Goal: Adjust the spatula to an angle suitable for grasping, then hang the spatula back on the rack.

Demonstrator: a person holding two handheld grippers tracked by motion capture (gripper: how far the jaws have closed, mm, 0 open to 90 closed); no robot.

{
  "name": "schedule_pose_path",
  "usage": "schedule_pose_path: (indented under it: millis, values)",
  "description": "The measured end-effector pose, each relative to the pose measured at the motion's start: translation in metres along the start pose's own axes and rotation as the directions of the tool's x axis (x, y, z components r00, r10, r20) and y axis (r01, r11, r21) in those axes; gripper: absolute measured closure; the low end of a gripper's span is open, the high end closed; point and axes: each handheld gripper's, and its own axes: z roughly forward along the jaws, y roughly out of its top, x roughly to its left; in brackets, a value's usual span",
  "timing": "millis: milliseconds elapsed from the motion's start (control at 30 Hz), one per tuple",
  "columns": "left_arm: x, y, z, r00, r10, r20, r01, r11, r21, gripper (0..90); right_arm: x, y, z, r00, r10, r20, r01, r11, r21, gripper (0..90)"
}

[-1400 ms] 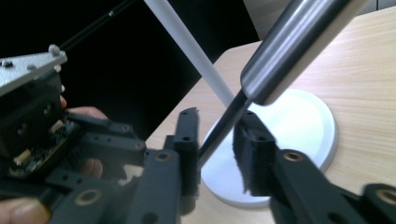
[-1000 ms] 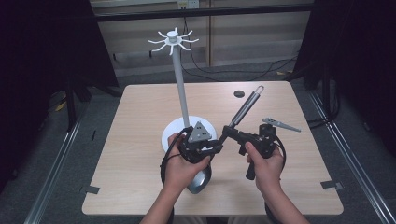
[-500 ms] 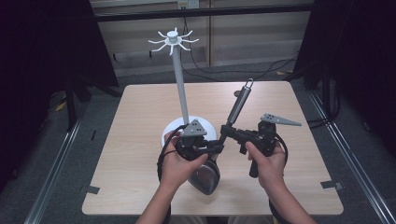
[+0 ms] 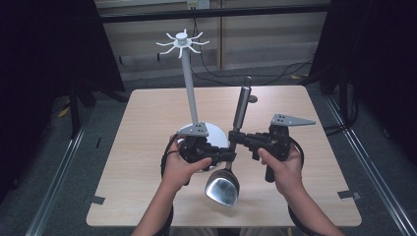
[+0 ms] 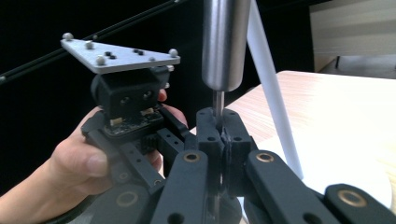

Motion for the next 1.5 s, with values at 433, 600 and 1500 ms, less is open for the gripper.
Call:
schedule_pose_path:
  millis: [433, 600, 1500]
  values:
    - [0.001, 0.003, -0.009, 0.9989, -0.017, 0.043, 0.02, 0.9982, -0.057, 80.7, 0.004, 0.013, 0.008, 0.9963, -0.063, -0.058, 0.063, 0.998, 0.0, 88.9]
    - [0.001, 0.001, -0.014, 0.9995, -0.008, 0.032, 0.01, 0.9982, -0.059, 81.5, 0.007, 0.014, 0.014, 0.9933, -0.089, -0.074, 0.089, 0.996, 0.006, 88.5]
    - [0.007, 0.013, -0.042, 0.9968, -0.011, -0.08, 0.002, 0.9937, -0.112, 84.8, 0.008, 0.038, 0.046, 0.9841, -0.134, -0.116, 0.135, 0.991, 0.004, 84.7]
